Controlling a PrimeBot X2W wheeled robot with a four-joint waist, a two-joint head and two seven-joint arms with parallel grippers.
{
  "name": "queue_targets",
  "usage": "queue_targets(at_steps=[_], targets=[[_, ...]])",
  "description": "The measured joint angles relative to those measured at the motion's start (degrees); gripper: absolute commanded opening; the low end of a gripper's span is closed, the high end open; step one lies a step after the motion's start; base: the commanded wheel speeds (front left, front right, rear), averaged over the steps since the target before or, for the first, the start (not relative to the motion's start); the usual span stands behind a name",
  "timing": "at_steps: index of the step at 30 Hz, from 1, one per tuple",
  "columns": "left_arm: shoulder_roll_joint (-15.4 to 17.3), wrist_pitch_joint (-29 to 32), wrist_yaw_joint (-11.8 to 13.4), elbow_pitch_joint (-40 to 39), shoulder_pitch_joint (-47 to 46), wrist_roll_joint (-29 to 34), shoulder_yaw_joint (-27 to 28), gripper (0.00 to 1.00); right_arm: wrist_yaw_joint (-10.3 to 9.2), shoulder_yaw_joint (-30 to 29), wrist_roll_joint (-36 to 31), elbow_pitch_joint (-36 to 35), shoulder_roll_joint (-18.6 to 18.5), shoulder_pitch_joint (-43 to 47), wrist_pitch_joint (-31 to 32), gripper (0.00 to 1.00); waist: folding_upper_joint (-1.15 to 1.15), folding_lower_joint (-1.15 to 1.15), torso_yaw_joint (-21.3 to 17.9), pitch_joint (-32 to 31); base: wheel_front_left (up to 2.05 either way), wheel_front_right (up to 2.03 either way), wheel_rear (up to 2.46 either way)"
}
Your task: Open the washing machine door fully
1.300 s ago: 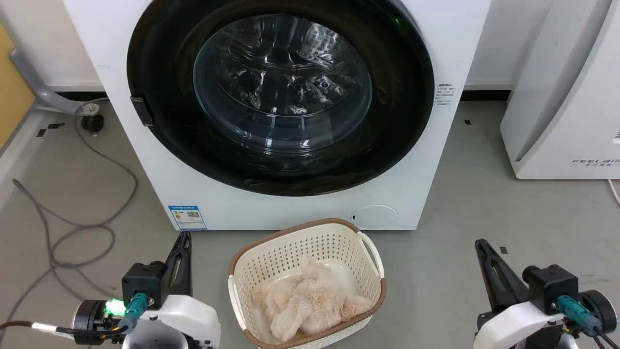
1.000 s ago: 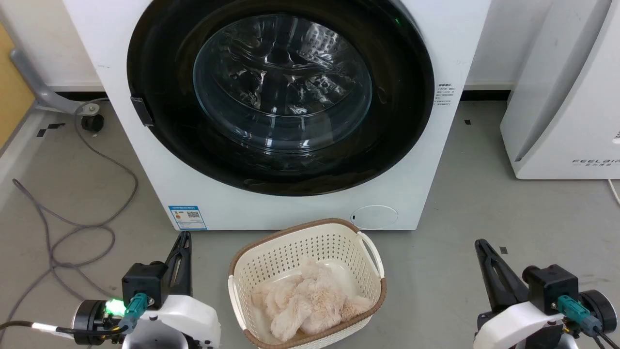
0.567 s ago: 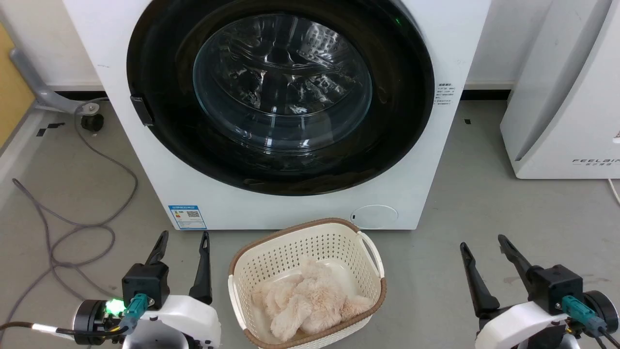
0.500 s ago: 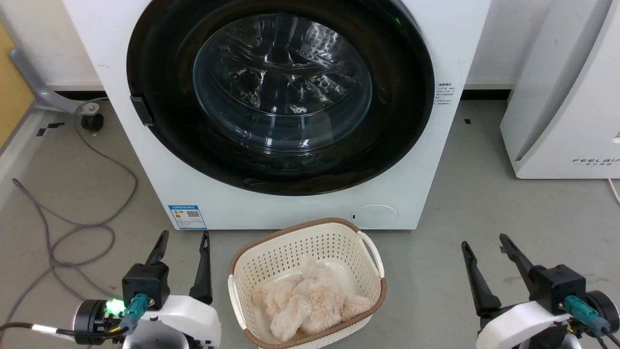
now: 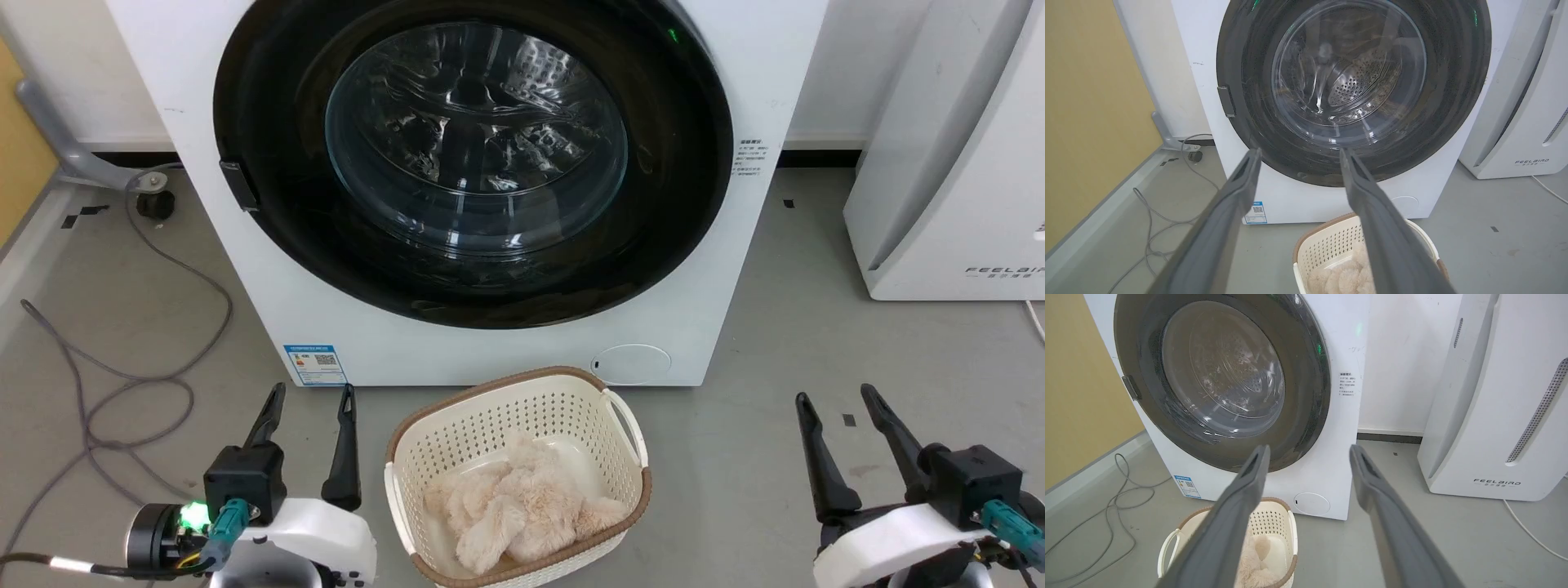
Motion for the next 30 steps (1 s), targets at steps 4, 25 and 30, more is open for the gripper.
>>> queue_targets(at_steps=[4,25,30], targets=[[0.0,-0.5,0.4,-0.1,0.0,-0.1,-0.1,1.0,0.0,-0.3,0.5,-0.1,0.0,0.0,-0.5,1.0,0.0,0.0,0.0,0.0,0.0,0.0,0.0],[0.0,-3.0,1.7,-0.9,0.0,-1.4,-0.9,1.0,0.0,-0.4,9.8,-1.2,0.0,0.0,-3.0,0.0,0.0,0.0,0.2,0.1,0.0,0.0,0.0],[0.0,-3.5,2.0,-1.1,0.0,-1.5,-1.1,1.0,-0.01,-0.5,19.3,-0.5,0.0,0.0,-3.6,0.0,0.0,0.0,0.2,0.2,0.0,0.0,0.0]])
